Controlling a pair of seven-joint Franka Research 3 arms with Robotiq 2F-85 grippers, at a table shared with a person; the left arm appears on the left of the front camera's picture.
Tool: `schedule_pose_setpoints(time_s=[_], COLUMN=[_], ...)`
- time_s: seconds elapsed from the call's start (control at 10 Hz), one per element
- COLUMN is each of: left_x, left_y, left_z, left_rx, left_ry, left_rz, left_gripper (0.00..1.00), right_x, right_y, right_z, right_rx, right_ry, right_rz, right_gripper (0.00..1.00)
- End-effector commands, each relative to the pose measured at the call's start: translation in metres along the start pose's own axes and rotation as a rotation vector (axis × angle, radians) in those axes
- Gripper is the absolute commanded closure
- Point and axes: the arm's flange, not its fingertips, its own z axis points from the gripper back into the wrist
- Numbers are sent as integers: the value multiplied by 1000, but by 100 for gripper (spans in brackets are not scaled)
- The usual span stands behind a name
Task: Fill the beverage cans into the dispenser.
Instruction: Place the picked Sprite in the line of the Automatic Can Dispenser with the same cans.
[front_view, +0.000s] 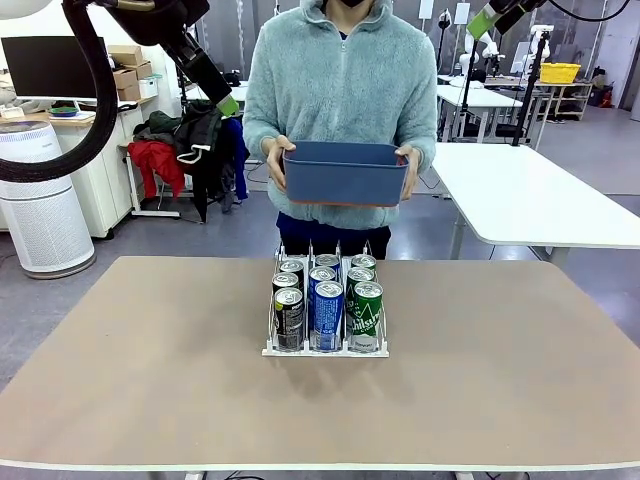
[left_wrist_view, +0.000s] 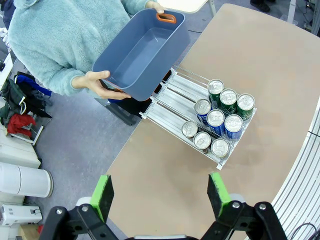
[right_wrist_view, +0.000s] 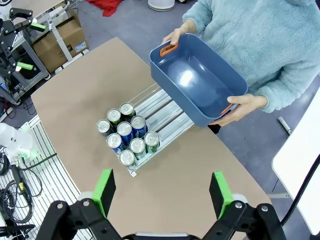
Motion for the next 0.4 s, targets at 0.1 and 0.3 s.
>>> schedule_pose_setpoints(time_s=[0.1,0.3], left_x=[0,0], left_y=[0,0], left_z=[0,0], left_rx=[-6,-6], left_ry=[6,6], left_rz=[6,6], left_gripper=[0,0], right_x=[0,0], right_y=[-1,-1], right_z=[0,0], right_rx=[4,4], right_ry=[-3,-3], right_rz=[-4,-4], right_gripper=[0,0])
